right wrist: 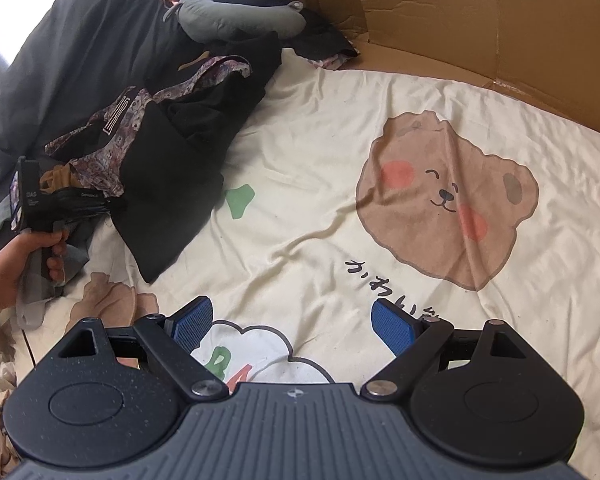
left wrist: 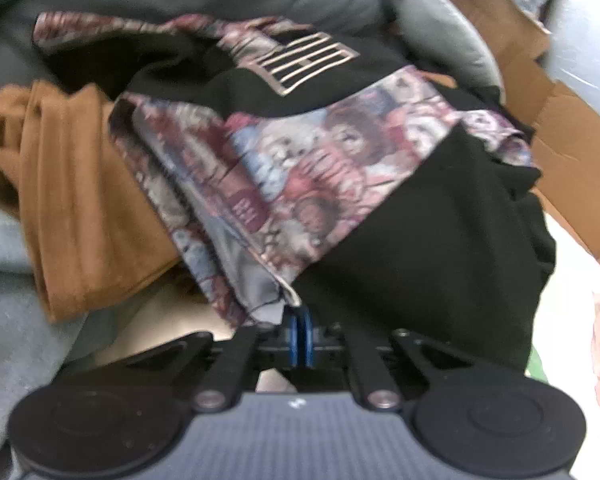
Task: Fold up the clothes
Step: 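Lift and pull the shirt with the left gripper while the right gripper approaches it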
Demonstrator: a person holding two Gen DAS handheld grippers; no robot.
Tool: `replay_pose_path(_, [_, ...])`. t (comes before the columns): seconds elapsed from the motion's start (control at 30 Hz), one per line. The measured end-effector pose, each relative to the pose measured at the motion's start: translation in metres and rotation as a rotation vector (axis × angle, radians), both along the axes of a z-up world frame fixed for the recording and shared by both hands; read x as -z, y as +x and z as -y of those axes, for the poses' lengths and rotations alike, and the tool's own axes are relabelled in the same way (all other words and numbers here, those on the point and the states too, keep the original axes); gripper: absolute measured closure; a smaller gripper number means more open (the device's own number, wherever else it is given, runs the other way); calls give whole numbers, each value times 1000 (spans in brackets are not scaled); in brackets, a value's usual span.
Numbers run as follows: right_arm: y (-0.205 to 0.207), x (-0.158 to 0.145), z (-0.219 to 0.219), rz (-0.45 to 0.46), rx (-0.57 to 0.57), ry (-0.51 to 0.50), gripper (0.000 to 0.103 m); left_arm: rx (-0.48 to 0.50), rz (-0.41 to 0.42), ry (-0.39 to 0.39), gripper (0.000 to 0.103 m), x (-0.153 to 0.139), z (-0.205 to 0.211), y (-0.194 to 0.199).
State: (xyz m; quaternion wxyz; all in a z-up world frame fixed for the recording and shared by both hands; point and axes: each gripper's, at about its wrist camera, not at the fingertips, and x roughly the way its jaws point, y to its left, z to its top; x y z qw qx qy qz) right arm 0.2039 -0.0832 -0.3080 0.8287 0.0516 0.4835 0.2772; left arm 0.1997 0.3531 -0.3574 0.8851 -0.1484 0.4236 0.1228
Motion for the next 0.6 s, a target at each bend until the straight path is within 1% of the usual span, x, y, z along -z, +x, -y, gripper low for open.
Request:
replay_pose_path(0.07, [1,-1,0,-1,4,7,13,19,14,11,101,-7,5,-2])
replay_pose_path(0.27, [2,-6,0,1,8,27,12,88,68,-5,101,-33,17,-13])
replay_pose_path(0.37, [2,-8,-1,3,9,36,13,149,93,15,101,-45,31,-22])
replay_pose_path(0.5, [2,-11,-2,6,10,47,13,243,115,48,101,-59,54,-17])
replay_pose_path(0.6, [2,-13,-2,7,12,58,12,295,125,41,101,-68,69,-25])
